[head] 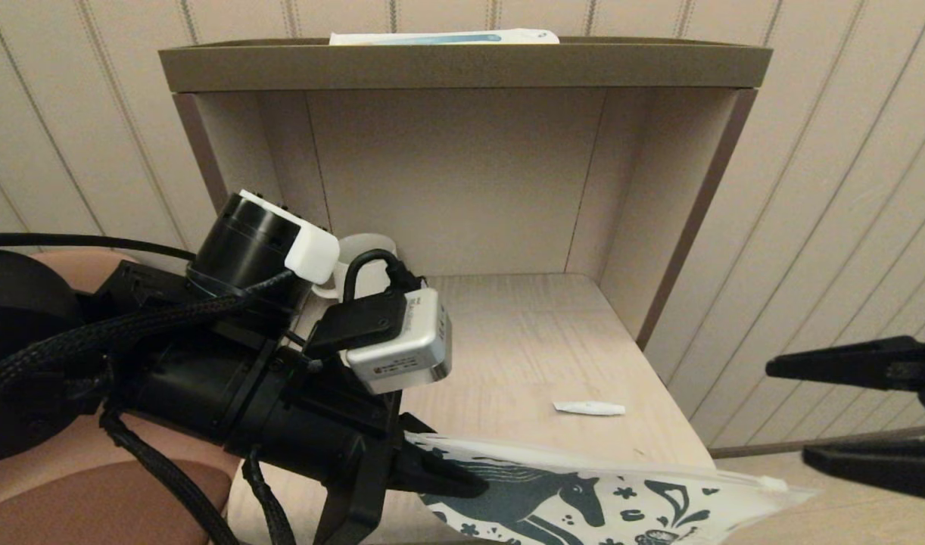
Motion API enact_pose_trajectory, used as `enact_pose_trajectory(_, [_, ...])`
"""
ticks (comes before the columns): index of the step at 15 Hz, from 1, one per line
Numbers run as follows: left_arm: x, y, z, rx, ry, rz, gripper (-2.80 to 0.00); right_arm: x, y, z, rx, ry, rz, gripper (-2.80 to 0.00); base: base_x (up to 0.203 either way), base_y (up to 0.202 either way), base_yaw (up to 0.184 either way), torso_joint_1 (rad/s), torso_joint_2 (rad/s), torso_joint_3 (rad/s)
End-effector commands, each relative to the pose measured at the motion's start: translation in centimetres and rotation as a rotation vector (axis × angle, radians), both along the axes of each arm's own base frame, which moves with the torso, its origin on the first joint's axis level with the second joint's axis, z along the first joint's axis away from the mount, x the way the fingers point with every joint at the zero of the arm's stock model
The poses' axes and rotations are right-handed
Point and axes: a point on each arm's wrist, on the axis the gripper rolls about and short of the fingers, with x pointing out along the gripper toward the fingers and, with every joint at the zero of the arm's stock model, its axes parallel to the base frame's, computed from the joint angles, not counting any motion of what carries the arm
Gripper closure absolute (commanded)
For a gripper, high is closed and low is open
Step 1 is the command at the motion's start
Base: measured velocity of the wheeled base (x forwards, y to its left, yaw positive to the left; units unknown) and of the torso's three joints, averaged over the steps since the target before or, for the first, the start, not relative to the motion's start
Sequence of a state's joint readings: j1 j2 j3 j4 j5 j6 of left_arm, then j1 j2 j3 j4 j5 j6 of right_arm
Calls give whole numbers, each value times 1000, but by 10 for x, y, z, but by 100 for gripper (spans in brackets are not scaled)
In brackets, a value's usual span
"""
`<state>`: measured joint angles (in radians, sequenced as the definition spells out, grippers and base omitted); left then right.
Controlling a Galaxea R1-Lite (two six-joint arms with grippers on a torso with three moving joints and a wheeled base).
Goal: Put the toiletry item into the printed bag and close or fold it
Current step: Pick up the toothpaste
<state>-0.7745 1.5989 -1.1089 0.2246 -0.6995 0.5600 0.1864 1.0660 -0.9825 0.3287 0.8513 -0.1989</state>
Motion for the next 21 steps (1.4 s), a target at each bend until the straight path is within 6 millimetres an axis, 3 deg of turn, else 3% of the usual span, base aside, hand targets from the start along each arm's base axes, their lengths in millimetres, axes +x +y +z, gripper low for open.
enact_pose_trajectory(1, [5, 7, 1, -3, -4, 32, 0, 19, 1, 10, 70, 128, -60, -280, 0, 0, 0, 0, 0, 0])
enact_pose_trajectory(7, [17, 42, -7, 30, 35, 198, 0, 54, -10, 10, 60, 218, -247, -280, 0, 0, 0, 0, 0, 0])
enact_pose_trajectory(8, [18, 49, -7, 25, 38, 221, 0, 60, -10, 12, 43, 238, -283, 0, 0, 0, 0, 0, 0, 0])
enact_pose_trajectory(12, [16, 57, 9, -76, -2, 249, 0, 84, -1, 26, -24, 359, -315, 0, 0, 0, 0, 0, 0, 0])
enact_pose_trajectory(14, [15, 57, 17, -120, -36, 261, 0, 105, 10, 30, -93, 454, -333, 0, 0, 0, 0, 0, 0, 0])
enact_pose_trajectory(17, [9, 63, 13, -130, -69, 273, 0, 147, 35, 11, -272, 588, -399, 0, 0, 0, 0, 0, 0, 0])
enact_pose_trajectory(21, [14, 61, 3, -117, -94, 289, 0, 174, 54, -10, -400, 632, -449, 0, 0, 0, 0, 0, 0, 0])
